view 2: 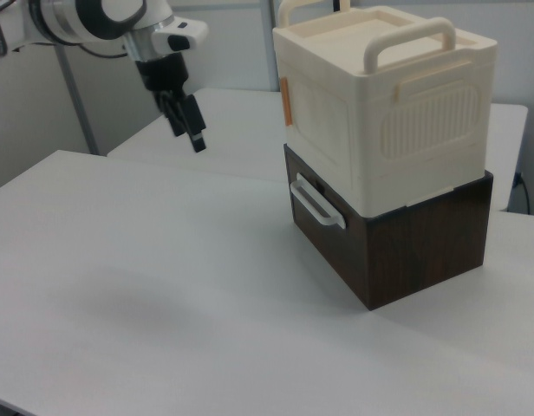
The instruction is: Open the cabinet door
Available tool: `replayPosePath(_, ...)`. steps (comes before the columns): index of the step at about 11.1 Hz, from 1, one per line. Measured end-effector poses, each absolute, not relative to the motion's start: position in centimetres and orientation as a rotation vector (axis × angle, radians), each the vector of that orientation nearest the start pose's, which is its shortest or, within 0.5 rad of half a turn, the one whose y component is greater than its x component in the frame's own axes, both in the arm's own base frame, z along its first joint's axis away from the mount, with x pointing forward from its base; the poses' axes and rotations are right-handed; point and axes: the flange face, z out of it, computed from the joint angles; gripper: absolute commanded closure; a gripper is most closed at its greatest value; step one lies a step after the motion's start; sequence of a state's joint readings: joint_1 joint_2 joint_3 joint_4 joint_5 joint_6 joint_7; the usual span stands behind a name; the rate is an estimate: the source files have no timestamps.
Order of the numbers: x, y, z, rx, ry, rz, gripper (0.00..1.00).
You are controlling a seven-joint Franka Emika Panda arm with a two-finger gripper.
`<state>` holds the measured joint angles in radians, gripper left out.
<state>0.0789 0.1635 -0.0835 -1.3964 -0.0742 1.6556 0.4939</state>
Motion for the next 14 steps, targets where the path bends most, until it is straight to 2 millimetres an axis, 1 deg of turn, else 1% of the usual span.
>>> replayPosePath(1, 62.4, -1.3, 62.3, -3.066, 0.849, -0.268, 0.00)
replayPosePath(2, 63.2, -1.8, 62.5, -3.037, 0.877, -0.351, 0.00)
replayPosePath(4, 64.9, -2.6, 63.4, -2.973, 0.896, -0.547, 0.00)
replayPosePath(5, 65.8, -3.0, 63.7, -2.959, 0.900, -0.607, 0.00)
replayPosePath(6, 66.7, -3.3, 63.6, -2.968, 0.901, -0.653, 0.00)
replayPosePath(9, 69.8, -3.3, 62.1, -2.974, 0.861, -0.833, 0.00)
replayPosePath(10, 70.3, -3.4, 62.1, -2.948, 0.870, -0.888, 0.00)
replayPosePath(11, 70.6, -3.8, 62.4, -2.913, 0.904, -0.942, 0.04)
replayPosePath(13, 70.8, -4.6, 63.8, -2.865, 0.938, -1.095, 0.09)
replayPosePath(14, 70.9, -4.5, 64.3, -2.848, 0.942, -1.161, 0.14)
